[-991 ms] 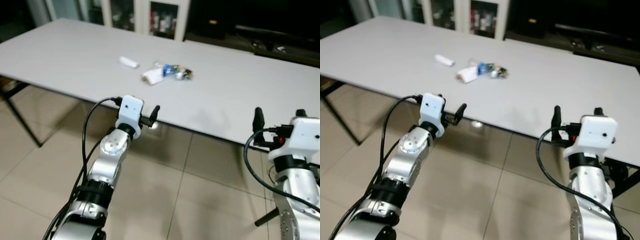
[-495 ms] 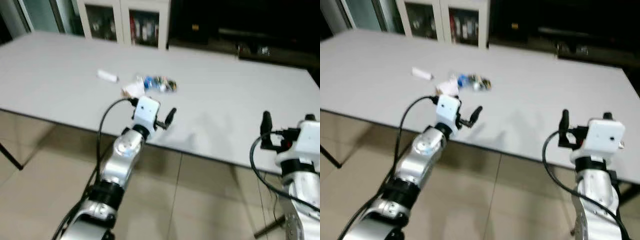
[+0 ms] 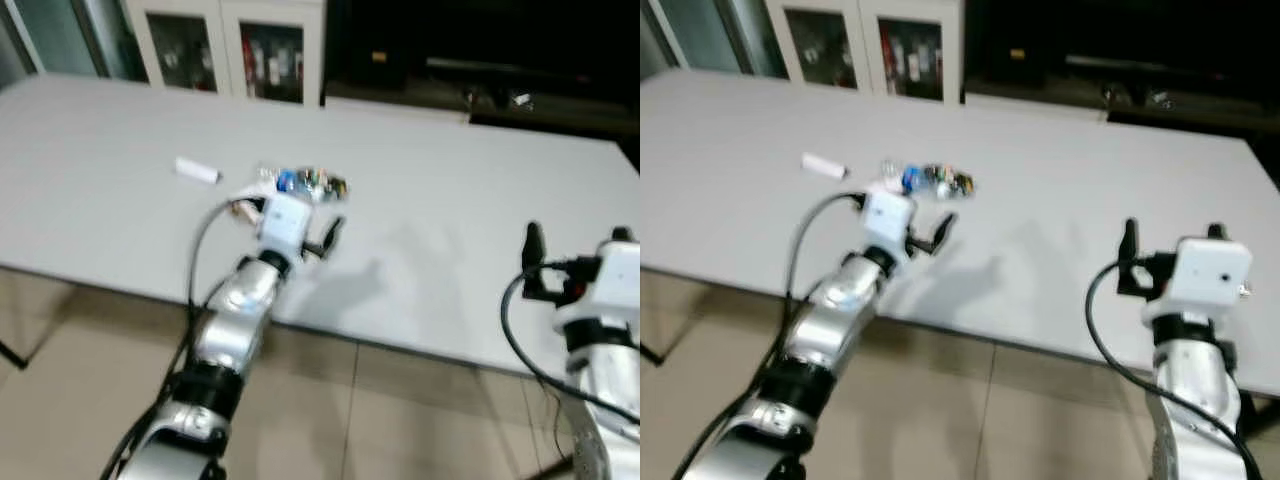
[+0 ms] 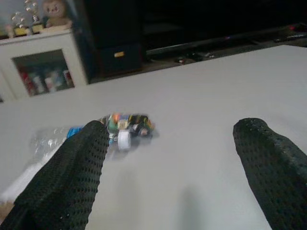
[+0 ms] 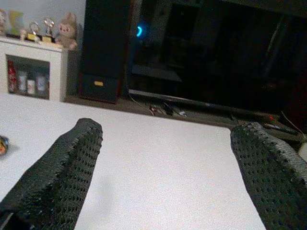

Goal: Picking trash to rubbish bin

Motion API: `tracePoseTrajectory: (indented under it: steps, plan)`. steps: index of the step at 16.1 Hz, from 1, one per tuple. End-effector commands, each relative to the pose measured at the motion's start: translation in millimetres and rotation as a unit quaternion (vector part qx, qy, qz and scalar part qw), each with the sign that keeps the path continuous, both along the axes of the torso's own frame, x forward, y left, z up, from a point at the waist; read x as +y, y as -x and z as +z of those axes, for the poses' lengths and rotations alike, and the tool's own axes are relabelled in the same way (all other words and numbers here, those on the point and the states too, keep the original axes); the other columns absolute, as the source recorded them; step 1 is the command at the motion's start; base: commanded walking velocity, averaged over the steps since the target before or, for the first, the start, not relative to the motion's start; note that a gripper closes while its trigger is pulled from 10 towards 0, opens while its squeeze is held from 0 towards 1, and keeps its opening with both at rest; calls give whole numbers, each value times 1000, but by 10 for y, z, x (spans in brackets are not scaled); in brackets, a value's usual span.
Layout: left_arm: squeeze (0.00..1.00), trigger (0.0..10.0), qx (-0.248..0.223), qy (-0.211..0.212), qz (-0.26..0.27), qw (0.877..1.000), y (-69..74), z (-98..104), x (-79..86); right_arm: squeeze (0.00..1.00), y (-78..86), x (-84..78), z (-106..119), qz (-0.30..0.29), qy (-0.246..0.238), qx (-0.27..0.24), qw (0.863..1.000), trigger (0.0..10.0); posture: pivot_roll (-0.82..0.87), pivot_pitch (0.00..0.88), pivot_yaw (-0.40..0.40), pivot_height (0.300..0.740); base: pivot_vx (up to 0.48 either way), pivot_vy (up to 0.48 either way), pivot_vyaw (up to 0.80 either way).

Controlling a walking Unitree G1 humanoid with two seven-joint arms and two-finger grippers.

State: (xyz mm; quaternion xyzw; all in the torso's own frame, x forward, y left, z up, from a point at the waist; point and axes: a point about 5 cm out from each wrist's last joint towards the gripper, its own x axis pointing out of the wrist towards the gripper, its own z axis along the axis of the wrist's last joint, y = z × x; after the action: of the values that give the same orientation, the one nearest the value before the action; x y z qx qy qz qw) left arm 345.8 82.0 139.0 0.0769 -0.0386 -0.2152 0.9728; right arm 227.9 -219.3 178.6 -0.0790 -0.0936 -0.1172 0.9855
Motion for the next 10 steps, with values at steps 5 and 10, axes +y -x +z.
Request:
tracePoseTrajectory:
  steps: [5, 10]
  plan:
    - [0, 10000, -3, -10, 30, 999, -49, 18, 139, 0, -51, 91, 70, 38, 14, -3, 999, 10000, 110, 38, -44, 740, 456, 0, 0]
    - [0, 10000, 1, -19, 58, 998, -80, -10, 151, 0, -74, 150, 72, 71, 19, 8, 997, 10000, 109, 39, -46, 740, 255, 0, 0]
